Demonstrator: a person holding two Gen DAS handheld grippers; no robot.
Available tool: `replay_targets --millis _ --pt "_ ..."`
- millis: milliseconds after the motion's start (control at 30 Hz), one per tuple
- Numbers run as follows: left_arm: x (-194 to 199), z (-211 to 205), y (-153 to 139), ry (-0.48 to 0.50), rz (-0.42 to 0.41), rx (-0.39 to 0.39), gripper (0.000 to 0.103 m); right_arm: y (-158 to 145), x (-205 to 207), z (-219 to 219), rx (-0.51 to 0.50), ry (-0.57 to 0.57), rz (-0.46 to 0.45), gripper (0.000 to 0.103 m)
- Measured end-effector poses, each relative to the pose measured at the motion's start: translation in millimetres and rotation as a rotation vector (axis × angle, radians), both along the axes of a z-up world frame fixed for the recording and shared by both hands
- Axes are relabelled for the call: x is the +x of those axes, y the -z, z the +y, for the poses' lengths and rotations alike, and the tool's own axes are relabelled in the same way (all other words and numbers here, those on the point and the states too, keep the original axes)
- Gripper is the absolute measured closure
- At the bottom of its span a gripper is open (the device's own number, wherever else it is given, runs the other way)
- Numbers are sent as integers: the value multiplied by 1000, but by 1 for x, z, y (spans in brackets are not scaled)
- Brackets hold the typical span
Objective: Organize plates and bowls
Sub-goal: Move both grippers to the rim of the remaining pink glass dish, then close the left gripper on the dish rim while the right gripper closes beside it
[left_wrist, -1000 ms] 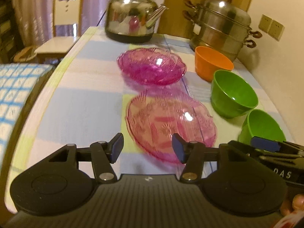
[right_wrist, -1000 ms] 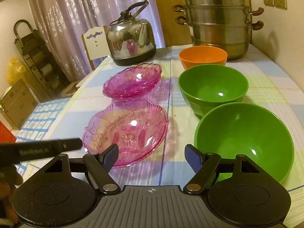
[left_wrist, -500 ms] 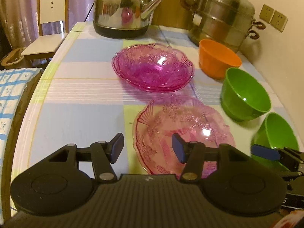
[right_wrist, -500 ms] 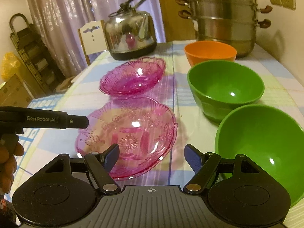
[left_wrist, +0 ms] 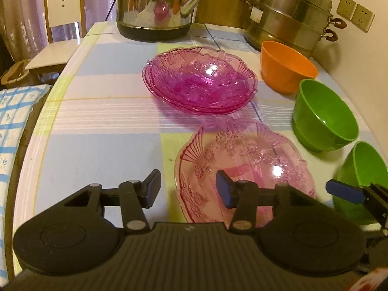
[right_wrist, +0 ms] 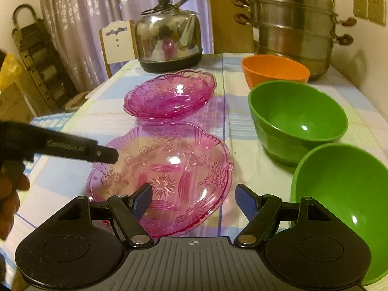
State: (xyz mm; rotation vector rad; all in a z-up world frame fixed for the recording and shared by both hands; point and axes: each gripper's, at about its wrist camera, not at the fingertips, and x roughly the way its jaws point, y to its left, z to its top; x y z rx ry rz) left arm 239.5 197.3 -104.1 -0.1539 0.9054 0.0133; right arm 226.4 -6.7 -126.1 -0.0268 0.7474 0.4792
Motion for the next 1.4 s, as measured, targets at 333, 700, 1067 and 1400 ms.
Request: replay_targets --millis 333,700,1067,1400 --pt "10 2 6 14 16 17 70 6 6 15 -101 39 -27 28" --pt "13 2 12 27 46 31 86 20 21 29 -225 54 -39 55" --pt "6 9 6 2 52 40 95 18 23 19 -200 52 -20 91" --pt "-12 22 -18 -46 -7 5 95 -6 15 15 -120 28 -24 94"
